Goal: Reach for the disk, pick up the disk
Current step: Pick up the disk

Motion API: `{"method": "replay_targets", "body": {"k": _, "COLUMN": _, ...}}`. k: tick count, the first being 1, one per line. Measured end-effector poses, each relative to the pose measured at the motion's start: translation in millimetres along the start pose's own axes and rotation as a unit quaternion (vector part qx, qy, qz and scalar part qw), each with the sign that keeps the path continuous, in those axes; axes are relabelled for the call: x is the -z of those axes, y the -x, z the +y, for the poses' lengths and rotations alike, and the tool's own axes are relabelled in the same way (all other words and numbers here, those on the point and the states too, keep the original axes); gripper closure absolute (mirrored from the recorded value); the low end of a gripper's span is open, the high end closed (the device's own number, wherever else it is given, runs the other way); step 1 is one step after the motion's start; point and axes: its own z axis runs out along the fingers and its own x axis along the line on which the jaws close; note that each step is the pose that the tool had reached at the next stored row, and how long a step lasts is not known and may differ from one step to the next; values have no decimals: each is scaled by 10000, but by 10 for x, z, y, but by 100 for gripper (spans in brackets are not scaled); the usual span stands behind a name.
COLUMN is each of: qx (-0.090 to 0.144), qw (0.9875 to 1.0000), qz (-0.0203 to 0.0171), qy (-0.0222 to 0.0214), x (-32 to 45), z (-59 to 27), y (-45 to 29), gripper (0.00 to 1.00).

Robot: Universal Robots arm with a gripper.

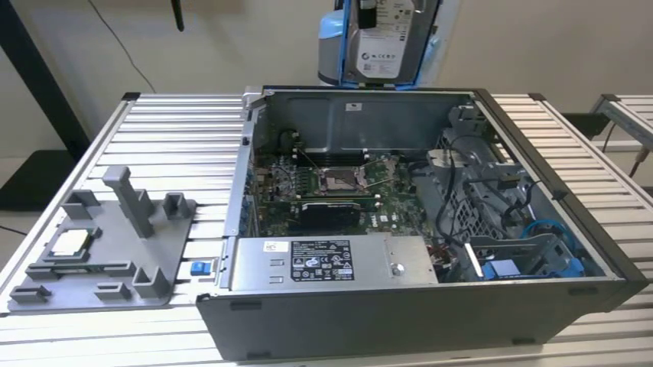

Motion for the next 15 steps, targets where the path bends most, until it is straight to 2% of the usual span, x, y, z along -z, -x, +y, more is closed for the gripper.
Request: {"method": "replay_targets", "body": {"k": 15, "qx": -1, "qw": 10000, "qz": 1, "qy": 6, "x": -82, "z": -528, "y": 25, "gripper": 100}}
